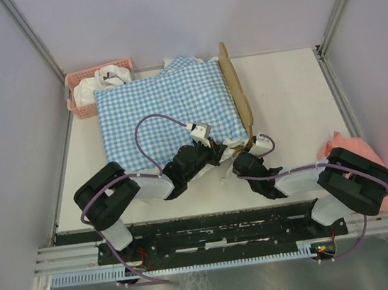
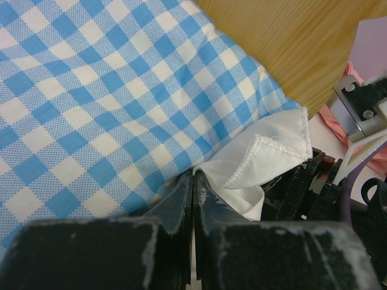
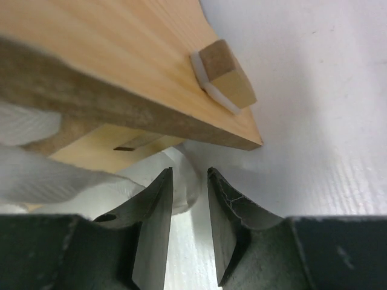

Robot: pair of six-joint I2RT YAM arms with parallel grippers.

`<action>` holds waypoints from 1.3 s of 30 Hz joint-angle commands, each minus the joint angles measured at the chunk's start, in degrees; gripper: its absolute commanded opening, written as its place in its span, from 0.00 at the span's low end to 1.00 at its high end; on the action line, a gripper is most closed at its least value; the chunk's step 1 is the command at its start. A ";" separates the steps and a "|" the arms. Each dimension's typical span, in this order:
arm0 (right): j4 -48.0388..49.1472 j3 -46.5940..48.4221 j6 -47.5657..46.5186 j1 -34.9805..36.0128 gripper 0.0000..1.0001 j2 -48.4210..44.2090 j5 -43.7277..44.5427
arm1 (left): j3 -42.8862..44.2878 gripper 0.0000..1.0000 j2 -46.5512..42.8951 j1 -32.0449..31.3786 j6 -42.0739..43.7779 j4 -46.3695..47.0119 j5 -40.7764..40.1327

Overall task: Set up the pet bed
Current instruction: Tie the ropes to the bed frame.

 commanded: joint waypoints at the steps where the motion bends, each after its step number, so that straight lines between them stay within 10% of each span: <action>1: 3.00 -0.01 2.55 -0.23 0.38 3.32 -2.86 | -1.41 0.03 1.67 -0.04 -2.57 -1.36 0.38; 26: -32.77 9.31 5.69 1.00 0.03 0.69 2.45 | -2.56 0.03 0.54 0.09 -3.05 -0.90 -0.55; 39: -34.01 7.52 4.75 1.00 0.26 -9.54 1.11 | -2.30 0.03 1.05 0.06 -3.42 -0.60 0.38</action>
